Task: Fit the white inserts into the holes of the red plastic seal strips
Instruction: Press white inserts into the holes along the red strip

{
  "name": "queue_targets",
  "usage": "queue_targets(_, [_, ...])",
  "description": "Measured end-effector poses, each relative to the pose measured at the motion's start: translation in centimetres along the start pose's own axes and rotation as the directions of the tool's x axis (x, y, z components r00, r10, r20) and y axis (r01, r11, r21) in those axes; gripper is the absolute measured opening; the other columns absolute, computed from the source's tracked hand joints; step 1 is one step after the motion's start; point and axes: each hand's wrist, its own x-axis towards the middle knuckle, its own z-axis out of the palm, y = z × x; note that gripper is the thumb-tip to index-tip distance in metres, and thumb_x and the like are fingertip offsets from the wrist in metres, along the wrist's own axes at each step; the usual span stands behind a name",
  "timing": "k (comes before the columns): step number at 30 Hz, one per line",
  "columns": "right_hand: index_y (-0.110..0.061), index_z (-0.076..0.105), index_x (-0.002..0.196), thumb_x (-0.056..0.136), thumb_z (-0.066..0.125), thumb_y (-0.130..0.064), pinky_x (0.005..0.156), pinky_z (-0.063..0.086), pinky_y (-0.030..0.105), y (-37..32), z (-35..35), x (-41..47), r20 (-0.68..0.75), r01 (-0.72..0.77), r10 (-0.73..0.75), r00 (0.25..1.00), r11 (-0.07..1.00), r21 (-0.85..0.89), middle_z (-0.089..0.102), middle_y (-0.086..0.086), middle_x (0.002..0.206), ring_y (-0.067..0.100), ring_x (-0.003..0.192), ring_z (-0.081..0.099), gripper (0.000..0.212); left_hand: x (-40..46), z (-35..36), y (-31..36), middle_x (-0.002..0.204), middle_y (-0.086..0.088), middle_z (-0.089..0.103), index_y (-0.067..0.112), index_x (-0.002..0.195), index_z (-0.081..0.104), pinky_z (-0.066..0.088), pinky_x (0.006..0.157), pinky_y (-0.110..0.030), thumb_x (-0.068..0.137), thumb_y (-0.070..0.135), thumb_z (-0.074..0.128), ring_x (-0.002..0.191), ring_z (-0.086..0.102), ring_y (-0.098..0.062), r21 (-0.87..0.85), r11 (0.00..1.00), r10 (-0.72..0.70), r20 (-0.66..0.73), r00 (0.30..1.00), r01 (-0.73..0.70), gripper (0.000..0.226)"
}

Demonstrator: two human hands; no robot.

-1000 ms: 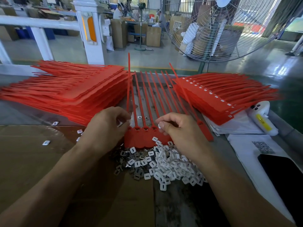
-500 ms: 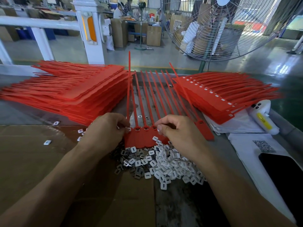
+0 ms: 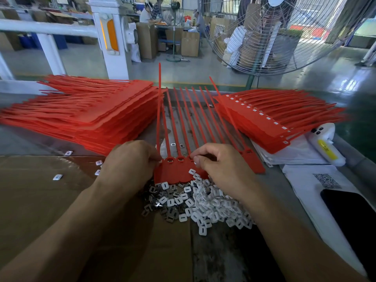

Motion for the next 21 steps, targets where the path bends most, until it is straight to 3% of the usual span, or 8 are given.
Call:
queue_targets(5, [-0.035, 0.075, 0.110, 0.103, 0.062, -0.032, 0.070, 0.056, 0.020, -0.1, 0.0, 0.0, 0.011, -0.004, 0.004, 1.000, 1.000, -0.019, 0.074, -0.017, 0.090, 0.009, 0.086, 0.071, 0.015, 0.1, -0.4, 0.0, 0.111, 0.009, 0.071, 0.035, 0.109, 0.078, 0.049, 0.095, -0.037, 0.093, 0.017, 0.067, 0.107, 0.061, -0.020, 0.038, 0.999, 0.005, 0.087, 0.996, -0.008, 0.026])
queue_targets(9, [-0.034, 0.074, 0.112, 0.103, 0.061, -0.030, 0.064, 0.046, 0.000, -0.2, 0.0, 0.0, 0.014, -0.011, 0.011, 1.000, 1.000, -0.013, 0.072, -0.019, 0.099, -0.007, 0.088, 0.066, 0.016, 0.1, -0.5, 0.0, 0.116, 0.007, 0.067, 0.038, 0.115, 0.075, 0.044, 0.102, -0.044, 0.095, 0.021, 0.064, 0.116, 0.054, -0.021, 0.083, 0.996, 0.006, 0.137, 0.991, -0.017, 0.028])
queue_targets(13, [-0.036, 0.073, 0.111, 0.104, 0.061, -0.030, 0.063, 0.043, -0.002, -0.3, -0.2, -0.2, 0.020, -0.031, 0.031, 0.999, 0.999, 0.014, 0.071, -0.020, 0.107, -0.014, 0.090, 0.063, 0.015, 0.0, -0.5, 0.1, 0.113, 0.008, 0.064, 0.039, 0.113, 0.074, 0.043, 0.101, -0.044, 0.096, 0.025, 0.063, 0.115, 0.053, -0.020, 0.108, 0.994, 0.013, 0.140, 0.990, -0.028, 0.025])
queue_targets(16, [-0.039, 0.073, 0.105, 0.102, 0.063, -0.031, 0.063, 0.046, 0.006, -0.5, -0.3, -0.3, 0.005, -0.036, 0.036, 0.999, 0.999, 0.038, 0.072, -0.019, 0.103, -0.012, 0.089, 0.064, 0.013, -0.2, 0.1, 0.2, 0.107, 0.009, 0.061, 0.036, 0.109, 0.075, 0.042, 0.100, -0.042, 0.096, 0.032, 0.062, 0.111, 0.051, -0.017, 0.154, 0.987, 0.039, 0.087, 0.995, -0.052, 0.019])
queue_targets(21, [-0.032, 0.072, 0.099, 0.101, 0.065, -0.023, 0.066, 0.054, 0.013, -0.5, -0.5, -0.2, -0.064, 0.005, 0.004, 0.998, 0.991, 0.132, 0.075, -0.015, 0.088, 0.004, 0.080, 0.071, 0.012, -0.2, 0.8, 0.2, 0.097, 0.010, 0.061, 0.030, 0.096, 0.077, 0.045, 0.091, -0.040, 0.094, 0.038, 0.066, 0.101, 0.054, -0.016, 0.068, 0.995, 0.078, -0.125, 0.989, -0.070, 0.013])
